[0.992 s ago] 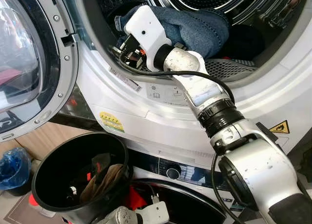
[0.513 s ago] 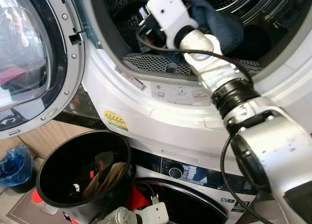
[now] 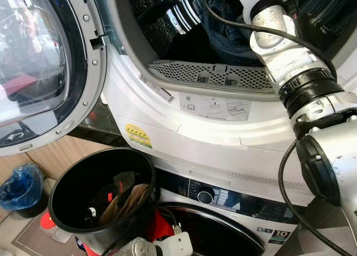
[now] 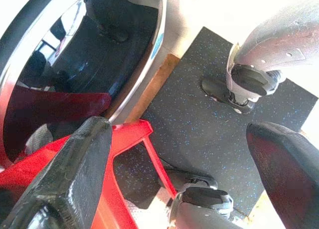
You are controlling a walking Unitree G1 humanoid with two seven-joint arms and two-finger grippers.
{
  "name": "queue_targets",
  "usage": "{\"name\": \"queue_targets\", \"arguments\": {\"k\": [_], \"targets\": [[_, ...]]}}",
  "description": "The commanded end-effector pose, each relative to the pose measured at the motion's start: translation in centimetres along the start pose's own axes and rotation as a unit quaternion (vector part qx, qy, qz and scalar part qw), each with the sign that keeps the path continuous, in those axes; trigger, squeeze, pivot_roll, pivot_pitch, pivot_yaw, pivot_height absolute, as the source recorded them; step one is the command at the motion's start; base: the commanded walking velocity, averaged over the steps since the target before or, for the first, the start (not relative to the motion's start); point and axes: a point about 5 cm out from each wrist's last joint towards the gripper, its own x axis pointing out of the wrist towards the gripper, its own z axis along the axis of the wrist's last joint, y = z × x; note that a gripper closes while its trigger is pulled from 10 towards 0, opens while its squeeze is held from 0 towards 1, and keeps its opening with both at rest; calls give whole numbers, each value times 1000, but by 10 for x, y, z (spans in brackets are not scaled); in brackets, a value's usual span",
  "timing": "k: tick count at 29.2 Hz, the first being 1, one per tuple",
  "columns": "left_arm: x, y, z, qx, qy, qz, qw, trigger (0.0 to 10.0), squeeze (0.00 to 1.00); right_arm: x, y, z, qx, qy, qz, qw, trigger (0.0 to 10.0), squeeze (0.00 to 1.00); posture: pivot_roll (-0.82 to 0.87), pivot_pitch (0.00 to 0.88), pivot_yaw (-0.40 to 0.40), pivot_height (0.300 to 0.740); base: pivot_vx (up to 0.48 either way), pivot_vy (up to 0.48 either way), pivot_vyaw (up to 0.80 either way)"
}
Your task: Clothes washing
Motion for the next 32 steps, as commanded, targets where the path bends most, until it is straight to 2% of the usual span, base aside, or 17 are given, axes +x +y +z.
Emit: {"name": "queue_targets", "arguments": {"k": [1,4,7,8,10,13,15,18,20,23,24,26,27,28,29,31,32], "targets": [[-3,0,-7,-3,12,3,1000,10000,0,-5,-3,-32,-11,65,-7,998,10000,0,-71,0,105,740,0,0,0],[-3,0,-7,-4,13,3,1000,10000,0,-11,7,-44,-10,85,2,996,10000,0,-74,4,108,740,0,0,0],[-3,1,-7,-3,14,3,1000,10000,0,-15,19,-46,38,89,29,995,10000,0,-75,9,111,740,0,0,0],[-3,1,-7,-4,14,3,1000,10000,0,-17,29,-44,46,78,50,995,10000,0,-75,9,111,740,0,0,0],[-3,1,-7,-4,14,4,1000,10000,0,-21,35,-49,13,84,44,995,10000,0,-76,12,113,740,0,0,0],[-3,1,-7,-4,14,5,1000,10000,0,-31,55,-52,96,87,92,987,10000,0,-80,17,117,740,0,0,0],[-3,1,-7,-4,14,4,1000,10000,0,-34,64,-47,119,70,111,984,10000,0,-81,19,118,740,0,0,0],[-3,1,-7,-4,14,4,1000,10000,0,-34,68,-38,167,45,119,978,10000,0,-82,21,120,740,0,0,0],[-3,1,-7,-4,14,5,1000,10000,0,-34,69,-25,244,12,135,960,10000,0,-82,23,120,740,0,0,0],[-3,1,-7,-4,14,6,1000,10000,0,-34,69,-22,266,4,138,954,10000,0,-81,22,120,740,0,0,0],[-3,1,-7,-5,14,6,1000,10000,0,-34,69,-19,285,-5,142,948,10000,0,-81,22,120,740,0,0,0],[-3,1,-7,-5,13,6,1000,10000,0,-37,71,-9,343,-47,173,922,10000,0,-84,26,122,740,0,0,0],[-3,1,-7,-5,13,6,1000,10000,0,-37,71,-9,343,-47,173,922,10000,0,-84,26,122,740,0,0,0],[-3,1,-7,-5,13,6,1000,10000,0,-40,71,-1,376,-84,199,901,10000,0,-86,24,122,740,0,0,0],[-2,0,-6,-5,13,6,1000,10000,0,-46,68,9,413,-143,226,871,10000,0,-86,23,122,740,0,0,0],[-2,0,-6,-5,13,6,1000,10000,0,-52,65,15,435,-181,236,850,10000,0,-92,21,121,740,0,0,0],[-2,0,-6,-6,13,5,1000,10000,0,-56,62,18,456,-202,245,832,10000,0,-93,21,123,740,0,0,0]]}}
